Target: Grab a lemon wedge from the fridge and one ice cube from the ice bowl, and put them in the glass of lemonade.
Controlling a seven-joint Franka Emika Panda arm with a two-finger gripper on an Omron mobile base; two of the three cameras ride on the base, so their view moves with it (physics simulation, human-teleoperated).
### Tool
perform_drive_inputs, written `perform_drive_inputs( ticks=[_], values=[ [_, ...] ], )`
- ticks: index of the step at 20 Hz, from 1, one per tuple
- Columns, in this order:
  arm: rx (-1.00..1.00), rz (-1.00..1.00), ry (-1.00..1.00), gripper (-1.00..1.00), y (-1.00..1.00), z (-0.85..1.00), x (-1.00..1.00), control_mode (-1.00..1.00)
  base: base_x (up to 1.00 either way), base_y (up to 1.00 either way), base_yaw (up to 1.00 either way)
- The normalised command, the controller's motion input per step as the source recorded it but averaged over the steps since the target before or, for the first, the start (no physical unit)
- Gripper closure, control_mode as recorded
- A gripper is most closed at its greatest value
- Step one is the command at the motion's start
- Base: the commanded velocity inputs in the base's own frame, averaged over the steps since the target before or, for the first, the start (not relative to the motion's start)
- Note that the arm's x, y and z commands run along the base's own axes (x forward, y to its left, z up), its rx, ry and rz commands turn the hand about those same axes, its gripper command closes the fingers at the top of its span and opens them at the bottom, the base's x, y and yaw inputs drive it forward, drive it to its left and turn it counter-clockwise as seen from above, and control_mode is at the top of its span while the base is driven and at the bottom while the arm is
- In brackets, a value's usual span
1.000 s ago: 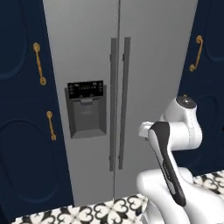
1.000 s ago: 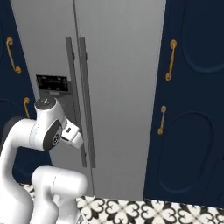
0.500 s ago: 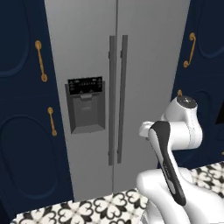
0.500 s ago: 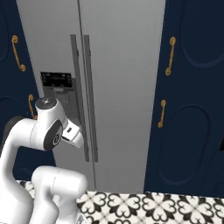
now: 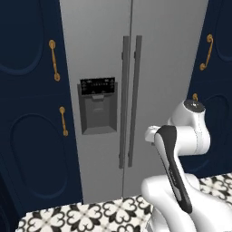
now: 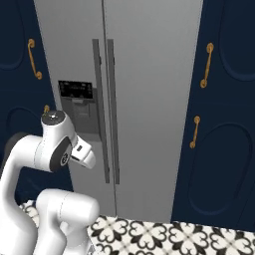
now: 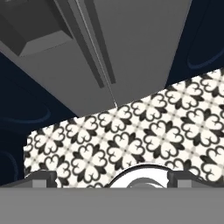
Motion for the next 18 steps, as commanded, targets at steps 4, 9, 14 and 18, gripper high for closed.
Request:
perform_drive_inputs(
  ticks=[4,9,14,18],
  values=[
    [0.00,0.00,0.00,-1.00,0.00,0.00,0.00,1.00,0.36,-0.08,0.05],
    [0.00,0.00,0.00,-1.00,0.00,0.00,0.00,1.00,0.19,-0.10,0.00],
    [0.00,0.00,0.00,-1.00,0.00,0.00,0.00,1.00,0.00,0.00,0.00],
    [0.00,0.00,0.00,-1.00,0.00,0.00,0.00,1.00,0.08,0.00,0.00]
  ],
)
